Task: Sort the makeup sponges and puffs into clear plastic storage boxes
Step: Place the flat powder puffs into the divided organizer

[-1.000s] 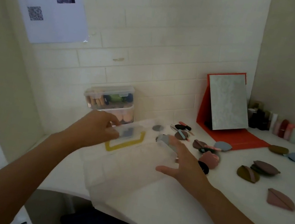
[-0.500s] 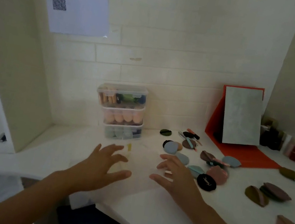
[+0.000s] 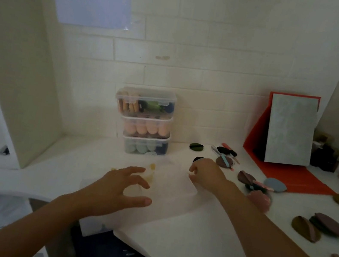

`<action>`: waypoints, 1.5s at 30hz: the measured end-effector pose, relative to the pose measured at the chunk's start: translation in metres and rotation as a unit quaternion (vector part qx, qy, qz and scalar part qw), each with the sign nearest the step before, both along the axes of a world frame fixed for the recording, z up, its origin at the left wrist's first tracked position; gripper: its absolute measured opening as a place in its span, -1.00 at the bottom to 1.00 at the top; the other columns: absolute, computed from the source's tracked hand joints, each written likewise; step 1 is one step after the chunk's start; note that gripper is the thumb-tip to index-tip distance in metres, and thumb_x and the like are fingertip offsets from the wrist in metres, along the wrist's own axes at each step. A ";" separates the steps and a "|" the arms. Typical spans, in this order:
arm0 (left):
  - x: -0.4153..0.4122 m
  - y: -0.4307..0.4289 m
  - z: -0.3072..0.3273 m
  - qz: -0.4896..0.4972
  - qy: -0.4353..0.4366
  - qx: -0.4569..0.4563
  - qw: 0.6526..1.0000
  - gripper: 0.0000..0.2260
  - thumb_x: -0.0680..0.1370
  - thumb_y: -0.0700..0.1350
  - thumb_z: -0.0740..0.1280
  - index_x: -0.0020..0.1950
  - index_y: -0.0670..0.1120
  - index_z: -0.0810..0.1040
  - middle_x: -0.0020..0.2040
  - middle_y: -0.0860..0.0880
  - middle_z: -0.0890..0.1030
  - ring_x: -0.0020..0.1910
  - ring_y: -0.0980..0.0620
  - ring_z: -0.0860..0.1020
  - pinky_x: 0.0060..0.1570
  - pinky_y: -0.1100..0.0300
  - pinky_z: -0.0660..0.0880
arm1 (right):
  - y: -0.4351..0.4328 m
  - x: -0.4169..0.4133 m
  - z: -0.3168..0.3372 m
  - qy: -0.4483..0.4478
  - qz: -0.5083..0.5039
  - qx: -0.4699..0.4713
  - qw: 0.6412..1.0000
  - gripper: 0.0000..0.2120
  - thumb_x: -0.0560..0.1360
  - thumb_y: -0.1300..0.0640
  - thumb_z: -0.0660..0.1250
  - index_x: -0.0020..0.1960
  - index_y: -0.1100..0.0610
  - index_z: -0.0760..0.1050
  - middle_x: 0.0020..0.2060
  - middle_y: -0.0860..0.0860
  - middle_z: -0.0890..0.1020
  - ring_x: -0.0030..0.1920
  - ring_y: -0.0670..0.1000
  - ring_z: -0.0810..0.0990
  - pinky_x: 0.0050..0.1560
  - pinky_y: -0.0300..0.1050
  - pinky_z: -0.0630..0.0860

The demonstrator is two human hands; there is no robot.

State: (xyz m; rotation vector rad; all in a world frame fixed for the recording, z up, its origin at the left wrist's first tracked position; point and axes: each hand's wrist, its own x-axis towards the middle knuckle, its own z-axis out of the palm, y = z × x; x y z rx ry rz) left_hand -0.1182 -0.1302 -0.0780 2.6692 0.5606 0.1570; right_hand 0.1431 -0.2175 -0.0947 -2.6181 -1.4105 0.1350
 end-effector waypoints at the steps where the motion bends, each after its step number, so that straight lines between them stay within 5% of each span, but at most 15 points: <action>1: 0.001 0.002 -0.001 -0.001 -0.003 -0.002 1.000 -0.30 0.11 0.64 0.02 0.08 0.33 0.46 0.45 0.24 0.19 0.30 0.23 0.25 0.37 0.10 0.23 | 0.008 0.001 0.000 -0.008 -0.007 -0.021 1.000 -0.75 0.47 0.01 0.31 0.09 0.07 0.60 0.05 0.01 0.61 0.08 0.07 0.58 0.11 -0.09 0.47; 5: 0.009 0.008 -0.001 0.005 -0.007 -0.017 1.000 -0.36 0.11 0.64 0.04 0.03 0.36 0.46 0.42 0.29 0.20 0.33 0.18 0.25 0.38 0.10 0.22 | 0.022 0.003 0.001 0.008 -0.010 -0.047 0.999 -0.83 0.47 0.14 0.29 0.00 0.08 0.61 -0.08 0.02 0.63 0.02 0.08 0.60 -0.02 -0.12 0.44; 8: 0.017 0.012 -0.001 0.003 -0.004 -0.020 1.000 -0.37 0.12 0.63 0.05 0.04 0.37 0.46 0.41 0.32 0.19 0.33 0.19 0.24 0.38 0.10 0.22 | 0.015 0.017 0.007 0.071 -0.003 0.020 0.997 -0.92 0.42 0.16 0.38 -0.16 0.16 0.63 -0.23 0.05 0.63 -0.16 0.05 0.61 -0.17 -0.16 0.50; 11: 0.028 0.016 0.000 -0.004 -0.006 -0.014 1.000 -0.36 0.15 0.61 0.06 0.08 0.34 0.47 0.41 0.32 0.18 0.29 0.22 0.23 0.32 0.15 0.29 | 0.001 0.051 0.022 0.065 -0.066 0.073 0.993 -0.78 0.38 0.10 0.41 -0.36 0.22 0.55 -0.40 0.11 0.56 -0.33 0.02 0.51 -0.24 -0.16 0.50; 14: 0.037 0.019 0.000 -0.007 -0.004 -0.013 1.000 -0.30 0.15 0.61 0.06 0.14 0.30 0.47 0.42 0.32 0.16 0.30 0.21 0.22 0.23 0.23 0.36 | -0.019 0.092 0.029 0.080 -0.130 0.133 0.979 -0.77 0.34 0.15 0.48 -0.17 0.35 0.64 -0.30 0.18 0.64 -0.29 0.02 0.53 -0.30 -0.14 0.46; 18: 0.045 0.022 0.000 -0.014 -0.007 -0.014 1.000 -0.34 0.18 0.59 0.07 0.15 0.32 0.45 0.41 0.34 0.14 0.31 0.21 0.21 0.02 0.40 0.38 | -0.036 0.132 0.026 0.062 -0.230 0.188 0.953 -0.74 0.37 0.17 0.50 -0.10 0.38 0.61 -0.16 0.24 0.65 -0.14 0.12 0.61 -0.11 -0.05 0.55; 23: 0.048 0.024 -0.001 -0.015 -0.003 -0.015 1.000 -0.42 0.22 0.56 0.10 0.14 0.36 0.43 0.38 0.39 0.12 0.33 0.20 0.20 0.03 0.40 0.36 | -0.030 0.150 0.010 0.075 -0.267 0.173 0.945 -0.75 0.40 0.22 0.47 -0.01 0.37 0.57 -0.07 0.25 0.63 -0.02 0.18 0.61 -0.05 -0.08 0.54; 29: 0.050 0.026 -0.002 -0.014 -0.007 -0.011 1.000 -0.41 0.21 0.56 0.10 0.13 0.34 0.44 0.39 0.38 0.13 0.32 0.22 0.21 -0.01 0.42 0.38 | -0.013 0.151 0.003 0.064 -0.228 0.190 0.953 -0.85 0.49 0.29 0.28 -0.17 0.34 0.58 -0.24 0.20 0.61 -0.21 0.11 0.57 -0.22 -0.13 0.48; 33: 0.053 0.027 -0.002 -0.014 -0.012 -0.009 1.000 -0.43 0.24 0.54 0.12 0.14 0.32 0.45 0.39 0.38 0.14 0.32 0.22 0.23 -0.01 0.39 0.39 | -0.003 0.156 0.004 0.046 -0.175 0.161 0.970 -0.77 0.52 0.33 0.22 0.10 0.29 0.60 0.03 0.19 0.63 0.04 0.15 0.59 0.09 -0.05 0.53; 37: 0.054 0.028 -0.002 -0.014 -0.014 -0.007 1.000 -0.46 0.26 0.52 0.14 0.13 0.33 0.45 0.39 0.38 0.14 0.32 0.23 0.23 0.02 0.38 0.38 | 0.004 0.165 -0.004 0.045 -0.100 0.124 0.986 -0.59 0.52 0.37 0.20 0.34 0.17 0.45 0.31 0.12 0.49 0.30 0.14 0.43 0.32 -0.14 0.33; 41: 0.054 0.030 -0.003 -0.018 -0.004 0.003 1.000 -0.46 0.26 0.53 0.12 0.14 0.33 0.43 0.40 0.37 0.13 0.31 0.22 0.22 0.08 0.35 0.37 | 0.012 0.166 -0.004 0.027 -0.036 0.021 0.999 -0.53 0.58 0.31 0.06 0.45 0.06 0.30 0.36 0.08 0.43 0.32 0.21 0.28 0.28 -0.11 0.27; 45: 0.054 0.031 -0.004 -0.019 -0.003 0.009 1.000 -0.42 0.24 0.56 0.08 0.14 0.33 0.42 0.41 0.36 0.12 0.33 0.20 0.21 0.06 0.35 0.38 | 0.020 0.168 -0.001 0.018 -0.047 0.021 0.999 -0.63 0.56 0.27 0.16 0.33 0.09 0.47 0.24 0.12 0.54 0.21 0.14 0.47 0.19 -0.09 0.44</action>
